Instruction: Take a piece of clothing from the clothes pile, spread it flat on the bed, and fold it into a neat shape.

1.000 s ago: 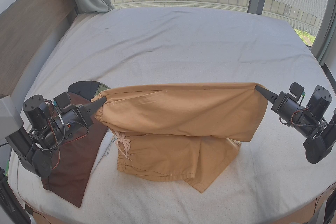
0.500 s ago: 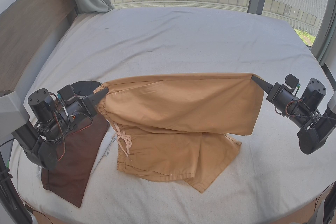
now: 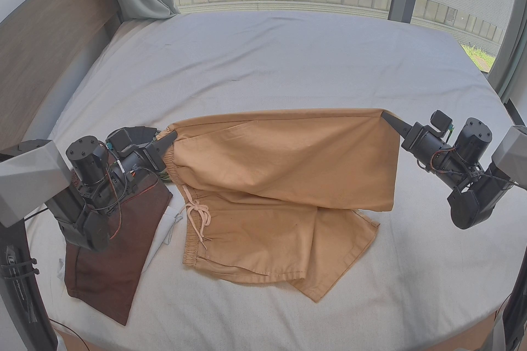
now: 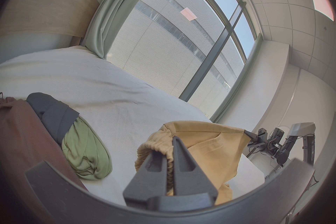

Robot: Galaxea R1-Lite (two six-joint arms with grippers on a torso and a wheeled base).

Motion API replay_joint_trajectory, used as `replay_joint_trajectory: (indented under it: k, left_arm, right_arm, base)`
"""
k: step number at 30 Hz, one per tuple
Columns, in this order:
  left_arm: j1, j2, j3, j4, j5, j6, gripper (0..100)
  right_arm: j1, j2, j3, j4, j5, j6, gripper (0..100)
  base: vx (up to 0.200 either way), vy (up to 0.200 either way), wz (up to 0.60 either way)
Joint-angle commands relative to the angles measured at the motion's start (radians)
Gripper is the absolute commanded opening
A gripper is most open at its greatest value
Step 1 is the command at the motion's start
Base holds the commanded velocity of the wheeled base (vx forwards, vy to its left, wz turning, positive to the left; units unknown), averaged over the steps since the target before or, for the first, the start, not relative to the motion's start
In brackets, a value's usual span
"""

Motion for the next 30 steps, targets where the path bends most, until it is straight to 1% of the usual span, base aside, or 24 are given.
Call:
replay_joint_trajectory:
  k: [1, 6, 11, 15, 16, 20, 27, 30]
  left_arm:
    - [-0.002, 0.066, -0.053, -0.001, 0.006, -0.018, 0]
    - [-0.004, 0.115, -0.105, 0.000, 0.037, -0.047, 0]
    - [-0.004, 0.161, -0.160, 0.000, 0.043, -0.053, 0]
    - [-0.004, 0.179, -0.199, 0.002, 0.046, -0.085, 0]
    - [-0.004, 0.193, -0.220, 0.002, 0.055, -0.105, 0]
    - [-0.004, 0.229, -0.272, 0.002, 0.090, -0.136, 0]
    - [-0.002, 0.267, -0.334, 0.002, 0.093, -0.183, 0]
    - [-0.002, 0.282, -0.354, 0.002, 0.093, -0.187, 0]
  right_arm:
    - [-0.005, 0.073, -0.072, -0.001, 0.001, 0.000, 0]
    - [-0.005, 0.128, -0.125, -0.001, 0.001, 0.000, 0]
    - [-0.003, 0.182, -0.204, 0.004, 0.001, 0.000, 0]
    - [-0.005, 0.229, -0.259, 0.010, 0.001, 0.000, 0]
    - [-0.006, 0.254, -0.293, 0.012, 0.001, 0.000, 0]
    - [-0.008, 0.295, -0.348, 0.018, 0.001, 0.002, 0]
    - [-0.006, 0.326, -0.417, 0.067, 0.001, 0.002, 0]
    - [-0.006, 0.343, -0.457, 0.082, 0.001, 0.002, 0]
  base:
    - [0.000, 0.000, 0.00]
    - [0.000, 0.000, 0.00]
    - [0.000, 0.000, 0.00]
    - [0.000, 0.000, 0.00]
    - [0.000, 0.000, 0.00]
    - [0.000, 0.000, 0.00]
    - [0.000, 0.000, 0.00]
    - [0.000, 0.000, 0.00]
